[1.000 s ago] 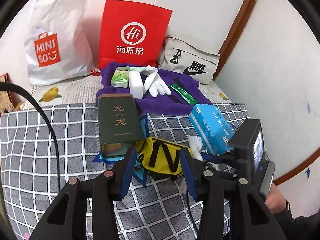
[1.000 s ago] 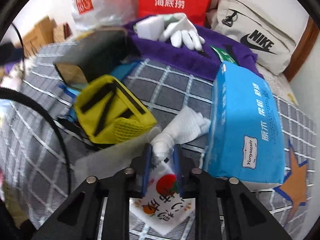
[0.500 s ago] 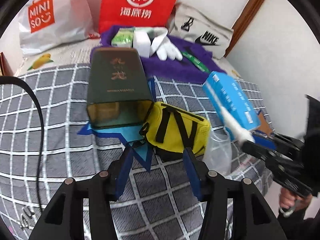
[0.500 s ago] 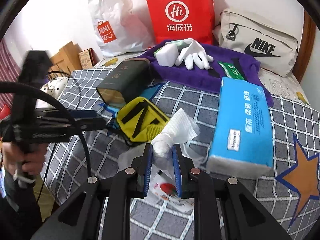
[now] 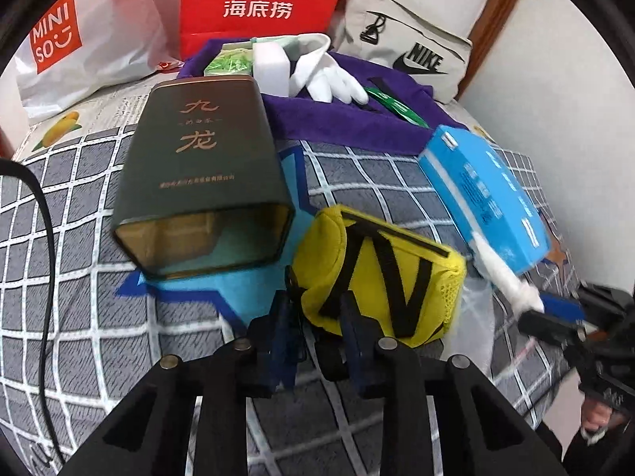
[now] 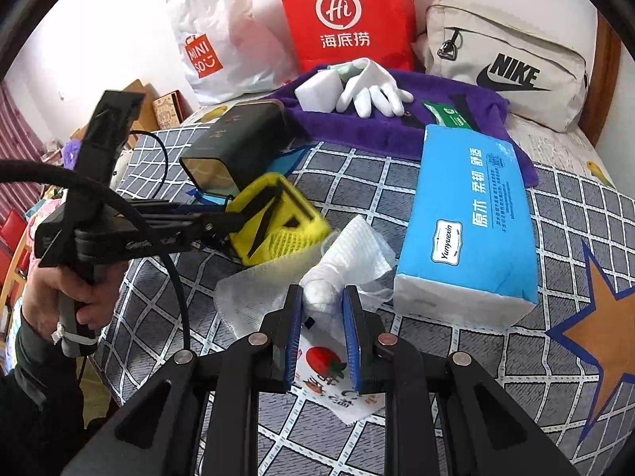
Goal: Organize soft objects
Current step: 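Grasp the yellow mesh pouch with the left gripper while the right gripper holds the wipe, then carry the white wipe and yellow pouch over the purple towel with both grippers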
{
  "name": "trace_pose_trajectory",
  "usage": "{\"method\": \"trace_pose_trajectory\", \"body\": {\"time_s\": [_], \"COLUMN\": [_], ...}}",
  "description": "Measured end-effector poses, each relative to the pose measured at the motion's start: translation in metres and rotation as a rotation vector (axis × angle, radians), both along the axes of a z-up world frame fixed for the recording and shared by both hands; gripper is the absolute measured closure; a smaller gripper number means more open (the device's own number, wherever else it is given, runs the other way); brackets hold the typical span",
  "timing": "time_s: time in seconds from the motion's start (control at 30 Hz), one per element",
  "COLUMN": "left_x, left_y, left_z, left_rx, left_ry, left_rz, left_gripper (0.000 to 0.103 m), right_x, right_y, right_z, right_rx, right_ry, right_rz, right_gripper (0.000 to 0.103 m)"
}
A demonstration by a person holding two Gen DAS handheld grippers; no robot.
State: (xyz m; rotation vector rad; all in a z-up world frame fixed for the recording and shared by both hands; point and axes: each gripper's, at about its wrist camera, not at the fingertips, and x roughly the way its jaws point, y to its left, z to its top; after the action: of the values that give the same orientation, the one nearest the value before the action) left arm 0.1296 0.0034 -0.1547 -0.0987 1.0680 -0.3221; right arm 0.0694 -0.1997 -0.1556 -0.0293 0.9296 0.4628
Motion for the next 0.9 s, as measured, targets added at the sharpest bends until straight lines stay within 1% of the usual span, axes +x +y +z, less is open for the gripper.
{"method": "trace_pose_trajectory", "body": {"time_s": [0.07, 0.17, 0.23, 0.33, 0.37, 0.43, 0.47, 0.5, 0.63, 0.8, 0.9], "left_x": [-0.008, -0.014, -0.01, 0.003, 0.007, 0.012, 0.013, 0.013, 0.01, -0.003, -0.011], "left_y": [0.0, -0.001, -0.001, -0.001, -0.003, -0.008, -0.01, -0.012, -0.005, 0.006, 0.012], "left_z": [0.004, 0.008, 0.009, 0.006, 0.004, -0.003, -0.007, -0.008, -0.003, 0.022, 0.04], "left_rx": [0.023, 0.054, 0.054, 0.045, 0.033, 0.044, 0.055, 0.06, 0.017, -0.007, -0.01], "left_ry": [-0.004, -0.004, -0.021, -0.006, -0.002, 0.013, 0.016, 0.01, 0.006, -0.031, -0.066], "left_rz": [-0.014, -0.021, -0.014, 0.0, -0.002, -0.003, -0.011, -0.012, -0.009, -0.004, 0.005], "left_gripper": [0.078, 0.075, 0.066, 0.06, 0.06, 0.061, 0.063, 0.072, 0.075, 0.076, 0.076], "right_x": [-0.002, -0.003, -0.002, -0.003, -0.003, -0.003, -0.003, -0.003, -0.005, -0.006, -0.006], "right_y": [-0.001, -0.003, -0.004, -0.005, -0.006, -0.006, -0.006, -0.006, -0.006, -0.01, -0.012], "right_z": [0.003, 0.006, 0.006, 0.006, 0.006, 0.005, 0.005, 0.005, 0.008, 0.021, 0.029], "right_rx": [0.005, 0.016, 0.02, 0.017, 0.018, 0.017, 0.017, 0.017, 0.018, 0.055, 0.055], "right_ry": [-0.009, -0.019, -0.018, -0.017, -0.015, -0.013, -0.011, -0.01, -0.018, -0.041, -0.063], "right_rz": [0.0, 0.004, 0.003, 0.003, 0.004, 0.003, 0.002, 0.004, 0.005, 0.012, 0.011], "right_gripper": [0.083, 0.083, 0.083, 0.083, 0.083, 0.083, 0.083, 0.083, 0.083, 0.083, 0.083]}}
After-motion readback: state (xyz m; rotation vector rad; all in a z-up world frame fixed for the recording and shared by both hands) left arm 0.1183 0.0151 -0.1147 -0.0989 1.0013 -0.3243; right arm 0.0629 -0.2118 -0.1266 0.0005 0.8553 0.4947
